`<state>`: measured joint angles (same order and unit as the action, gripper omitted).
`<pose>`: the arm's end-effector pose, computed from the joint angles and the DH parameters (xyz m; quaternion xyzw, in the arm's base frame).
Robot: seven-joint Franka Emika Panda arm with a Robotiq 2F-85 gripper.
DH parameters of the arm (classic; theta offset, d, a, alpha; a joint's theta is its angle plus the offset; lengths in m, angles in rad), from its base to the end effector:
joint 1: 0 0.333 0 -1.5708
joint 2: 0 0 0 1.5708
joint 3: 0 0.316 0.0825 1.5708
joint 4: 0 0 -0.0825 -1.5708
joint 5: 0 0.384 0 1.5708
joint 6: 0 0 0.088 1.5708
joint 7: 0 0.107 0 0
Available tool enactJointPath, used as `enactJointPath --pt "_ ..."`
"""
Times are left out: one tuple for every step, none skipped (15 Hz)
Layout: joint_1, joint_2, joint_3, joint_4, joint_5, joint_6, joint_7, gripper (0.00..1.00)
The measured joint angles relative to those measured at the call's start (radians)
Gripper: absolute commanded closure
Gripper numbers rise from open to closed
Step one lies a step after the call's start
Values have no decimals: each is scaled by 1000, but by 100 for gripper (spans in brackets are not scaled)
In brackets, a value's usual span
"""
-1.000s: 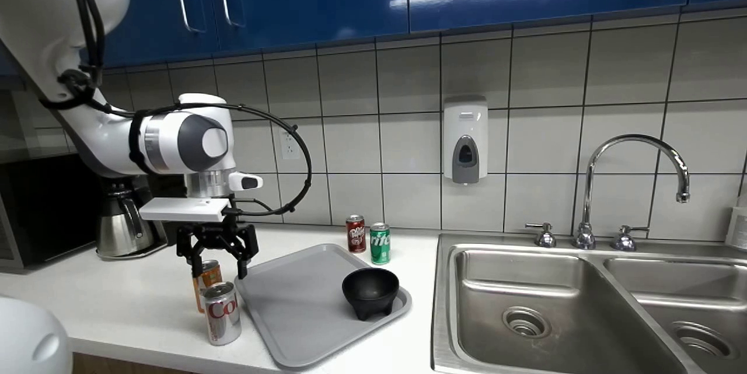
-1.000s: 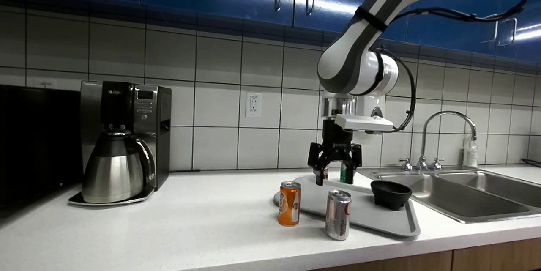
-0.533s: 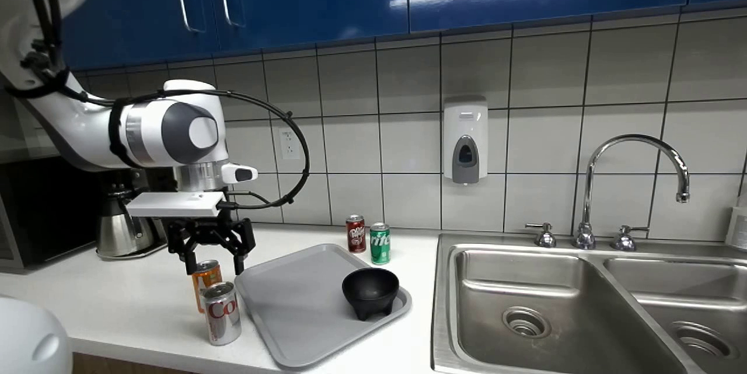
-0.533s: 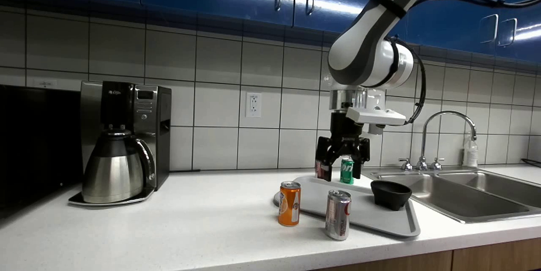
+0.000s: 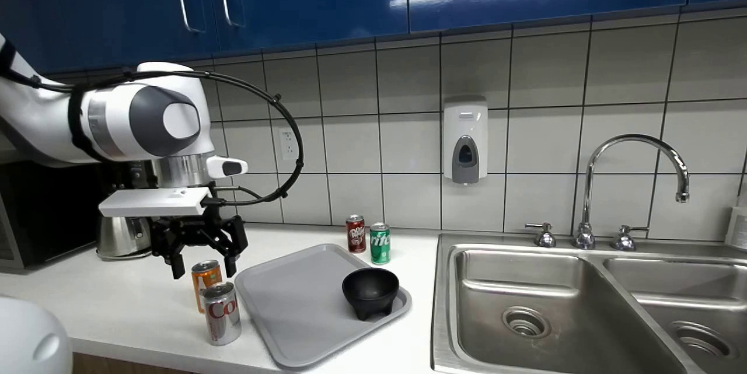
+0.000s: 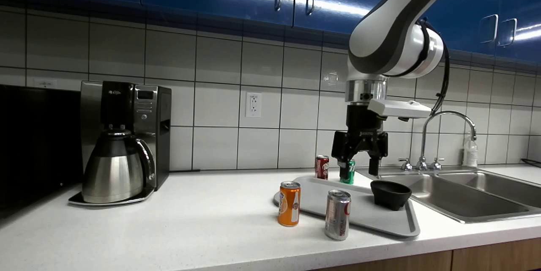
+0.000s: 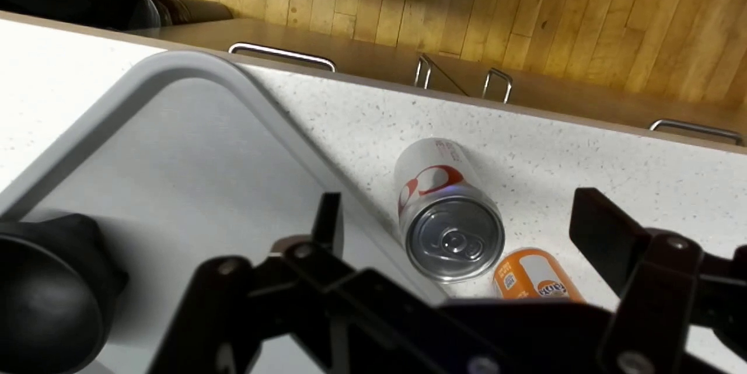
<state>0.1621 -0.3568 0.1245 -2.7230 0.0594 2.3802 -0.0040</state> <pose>0.3691 0.1064 0.3347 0.9928 0.1199 0.0063 0.0002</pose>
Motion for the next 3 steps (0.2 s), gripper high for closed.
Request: enactJointPath --pt "0 0 0 0 0 0 0 0" --pt "0 4 -1 1 0 2 0 0" --pt "0 11 -1 2 0 2 0 0"
